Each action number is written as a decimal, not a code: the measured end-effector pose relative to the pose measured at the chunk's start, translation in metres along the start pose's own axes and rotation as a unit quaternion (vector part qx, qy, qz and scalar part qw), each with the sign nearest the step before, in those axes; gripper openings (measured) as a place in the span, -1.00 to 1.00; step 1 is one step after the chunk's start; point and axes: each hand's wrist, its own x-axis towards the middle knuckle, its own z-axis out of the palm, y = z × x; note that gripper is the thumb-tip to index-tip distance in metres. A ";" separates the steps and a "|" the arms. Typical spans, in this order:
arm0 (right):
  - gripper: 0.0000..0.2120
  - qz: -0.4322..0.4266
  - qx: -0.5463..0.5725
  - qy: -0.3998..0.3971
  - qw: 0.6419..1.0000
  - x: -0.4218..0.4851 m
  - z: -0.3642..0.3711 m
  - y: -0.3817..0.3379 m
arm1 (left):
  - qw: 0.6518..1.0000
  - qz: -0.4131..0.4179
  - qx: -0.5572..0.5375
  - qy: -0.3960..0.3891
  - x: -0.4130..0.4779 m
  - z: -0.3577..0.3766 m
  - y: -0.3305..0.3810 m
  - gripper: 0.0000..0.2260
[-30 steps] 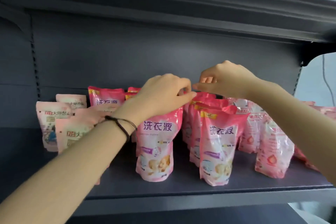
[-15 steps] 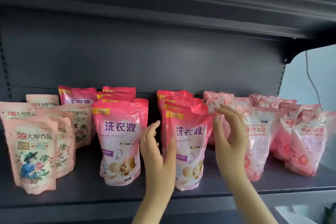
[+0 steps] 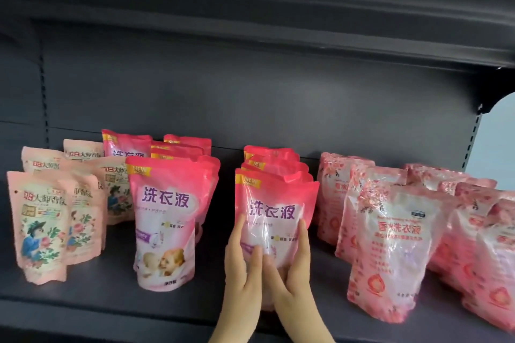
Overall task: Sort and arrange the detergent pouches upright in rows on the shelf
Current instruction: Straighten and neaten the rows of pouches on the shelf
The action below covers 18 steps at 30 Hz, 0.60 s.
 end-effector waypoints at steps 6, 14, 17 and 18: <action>0.04 0.043 -0.117 -0.089 0.988 0.016 -0.009 0.012 | 0.997 -0.039 0.027 -0.058 0.020 -0.004 -0.002 -0.56; 0.07 0.071 -0.097 -0.116 0.986 0.028 -0.015 0.016 | 0.995 -0.035 0.055 -0.080 0.033 0.000 -0.010 -0.55; 0.06 0.073 -0.092 -0.116 0.986 0.027 -0.018 0.018 | 0.995 -0.025 0.058 -0.081 0.032 0.000 -0.014 -0.52; 0.06 0.069 -0.093 -0.117 0.986 0.026 -0.019 0.019 | 0.995 -0.020 0.047 -0.085 0.031 -0.001 -0.015 -0.51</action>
